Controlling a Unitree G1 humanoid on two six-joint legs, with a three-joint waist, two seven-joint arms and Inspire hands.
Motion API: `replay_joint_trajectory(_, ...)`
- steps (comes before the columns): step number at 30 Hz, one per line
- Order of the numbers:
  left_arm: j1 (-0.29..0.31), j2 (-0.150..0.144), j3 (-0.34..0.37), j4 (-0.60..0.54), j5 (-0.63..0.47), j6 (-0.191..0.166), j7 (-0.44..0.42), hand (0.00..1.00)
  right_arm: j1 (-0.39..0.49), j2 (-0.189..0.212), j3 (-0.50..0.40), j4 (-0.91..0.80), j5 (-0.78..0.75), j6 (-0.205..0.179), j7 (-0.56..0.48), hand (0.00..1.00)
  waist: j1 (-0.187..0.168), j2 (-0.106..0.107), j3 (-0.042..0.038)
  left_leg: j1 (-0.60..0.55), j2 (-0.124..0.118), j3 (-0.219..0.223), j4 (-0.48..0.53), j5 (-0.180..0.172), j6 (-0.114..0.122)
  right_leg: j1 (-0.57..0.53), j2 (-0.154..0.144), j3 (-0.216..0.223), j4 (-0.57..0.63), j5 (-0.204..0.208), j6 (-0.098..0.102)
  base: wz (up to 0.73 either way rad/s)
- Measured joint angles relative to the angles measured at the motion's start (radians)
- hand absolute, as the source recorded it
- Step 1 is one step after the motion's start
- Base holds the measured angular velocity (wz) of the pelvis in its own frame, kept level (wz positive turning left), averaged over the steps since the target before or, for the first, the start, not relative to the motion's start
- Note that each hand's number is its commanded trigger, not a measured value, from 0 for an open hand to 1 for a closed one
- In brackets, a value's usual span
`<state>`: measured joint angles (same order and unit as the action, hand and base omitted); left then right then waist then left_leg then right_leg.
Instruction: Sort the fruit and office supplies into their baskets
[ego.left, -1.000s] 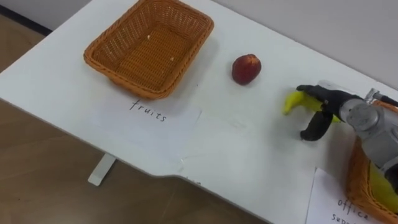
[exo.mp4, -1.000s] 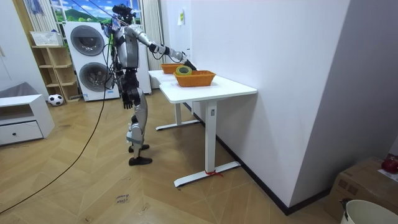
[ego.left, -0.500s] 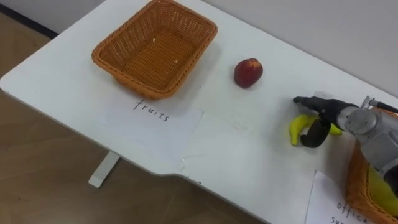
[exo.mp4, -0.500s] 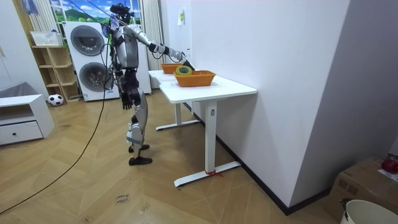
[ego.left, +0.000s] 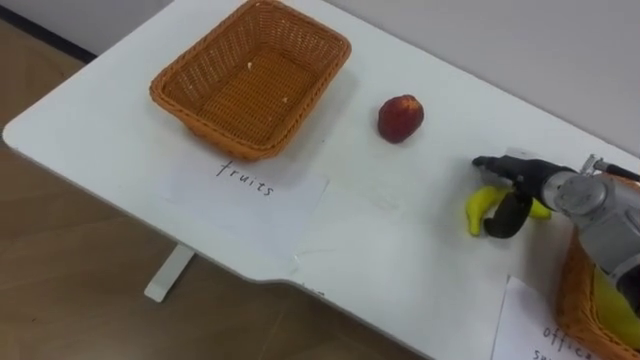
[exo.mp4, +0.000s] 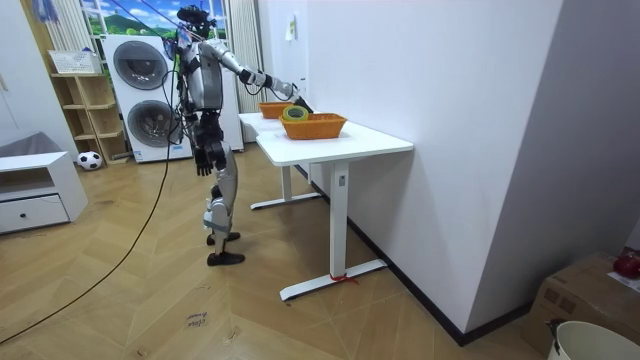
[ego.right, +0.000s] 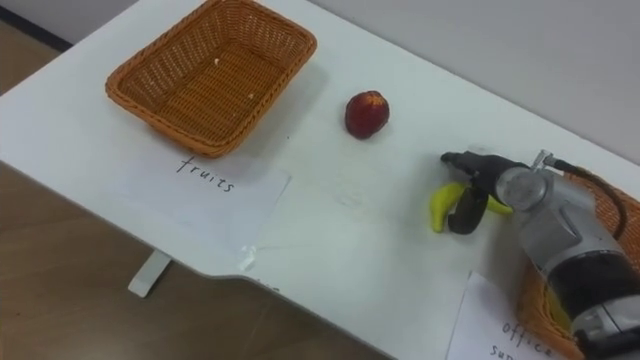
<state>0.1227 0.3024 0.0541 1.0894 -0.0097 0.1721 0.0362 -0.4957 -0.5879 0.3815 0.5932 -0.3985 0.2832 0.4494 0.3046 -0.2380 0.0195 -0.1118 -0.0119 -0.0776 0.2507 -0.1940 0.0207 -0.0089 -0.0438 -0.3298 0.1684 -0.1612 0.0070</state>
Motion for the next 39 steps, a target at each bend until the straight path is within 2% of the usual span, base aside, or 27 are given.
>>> replay_joint_trajectory(7,-0.002,0.000,0.000,0.000,0.000,0.000,0.000,0.00,-0.018,-0.005,-0.001,0.000,-0.001,0.000,-0.031,1.00,-0.001,-0.006,-0.0045,0.002,0.000,0.008,-0.001,0.000,0.000,0.002,0.000,-0.001,-0.001,0.000,0.000,0.01)
replay_joint_trajectory(17,-0.002,0.003,-0.001,0.007,0.003,-0.012,0.005,0.00,-0.018,-0.005,0.024,-0.031,0.002,-0.013,-0.020,1.00,-0.002,-0.008,-0.0037,0.019,0.001,0.016,-0.022,0.001,-0.001,0.005,0.000,0.006,-0.002,0.000,0.000,-0.03)
replay_joint_trajectory(22,0.002,0.003,0.000,0.002,0.002,-0.027,0.005,0.00,-0.018,-0.005,0.030,-0.059,0.002,-0.032,-0.019,1.00,-0.001,-0.014,-0.0041,0.020,0.001,0.021,-0.028,0.001,-0.001,-0.002,0.000,0.026,-0.002,0.000,0.000,-0.07)
replay_joint_trajectory(28,0.010,0.002,0.003,-0.038,-0.003,-0.042,0.010,0.00,-0.015,-0.005,0.031,-0.156,0.002,-0.035,-0.018,1.00,-0.007,-0.011,0.0006,0.020,0.001,0.021,-0.028,0.001,-0.001,-0.001,0.000,0.033,-0.005,0.000,0.000,-0.01)
replay_joint_trajectory(32,0.010,0.000,0.003,-0.040,-0.044,-0.048,0.026,0.00,-0.010,-0.005,0.030,-0.269,0.016,-0.045,-0.019,1.00,-0.024,-0.006,0.0042,0.021,0.000,0.016,-0.027,0.001,-0.001,0.010,0.001,0.033,-0.020,0.000,0.000,0.03)
replay_joint_trajectory(39,0.040,-0.014,0.004,-0.052,-0.048,-0.049,0.042,0.00,-0.010,-0.005,0.019,-0.338,0.050,-0.056,-0.022,1.00,-0.037,-0.003,0.0034,0.035,0.000,0.021,-0.030,0.001,-0.001,0.017,-0.001,0.055,-0.018,0.000,0.000,-0.04)
